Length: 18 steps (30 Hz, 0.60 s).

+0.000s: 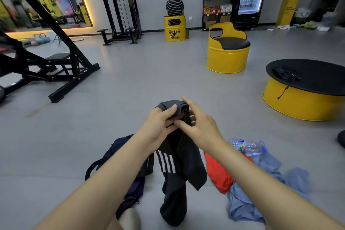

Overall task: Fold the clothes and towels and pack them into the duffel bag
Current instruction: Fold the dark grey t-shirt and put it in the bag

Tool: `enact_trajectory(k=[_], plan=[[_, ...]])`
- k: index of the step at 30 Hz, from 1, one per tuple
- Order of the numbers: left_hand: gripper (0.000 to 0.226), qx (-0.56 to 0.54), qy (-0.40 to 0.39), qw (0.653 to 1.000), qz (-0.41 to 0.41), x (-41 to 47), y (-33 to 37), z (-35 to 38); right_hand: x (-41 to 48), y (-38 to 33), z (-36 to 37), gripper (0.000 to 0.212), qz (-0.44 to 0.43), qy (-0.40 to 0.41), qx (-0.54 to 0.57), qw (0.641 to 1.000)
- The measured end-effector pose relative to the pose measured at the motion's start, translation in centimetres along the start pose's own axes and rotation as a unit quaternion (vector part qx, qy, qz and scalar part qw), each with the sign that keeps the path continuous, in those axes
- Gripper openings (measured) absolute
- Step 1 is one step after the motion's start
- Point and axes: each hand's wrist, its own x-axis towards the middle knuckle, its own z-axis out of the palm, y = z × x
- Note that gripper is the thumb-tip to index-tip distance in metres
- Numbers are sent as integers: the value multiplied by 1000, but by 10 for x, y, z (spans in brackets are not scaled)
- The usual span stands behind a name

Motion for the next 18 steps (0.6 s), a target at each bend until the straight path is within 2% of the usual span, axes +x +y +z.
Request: enact_trajectory(k=[3,5,7,8,10,12,14,18], plan=[[24,33,-14,999,-2,-6,6,-2,4,-2,4,41,-25,28,-28,999],[20,198,30,978,63,-8,11,-7,7,-3,5,24,-39,23,-50,998],[17,407,122,885,191,-10,12,-16,13,-3,4,15,-40,17,-47,998],[22,465,139,839,246,-12,12,-19,16,-3,3,16,-43,12,-33,998],[45,531,109,784,302,-12,11,-22,20,-9,-2,23,-47,-21,1,999],[63,583,79,741,322,-7,12,-25,23,-16,-7,32,-58,-61,13,996],[60,601,71,724,331,-2,16,-26,24,-21,-12,33,-67,-78,12,995],[38,576,80,737,344,-2,24,-25,25,-26,-21,26,-83,-64,8,994]])
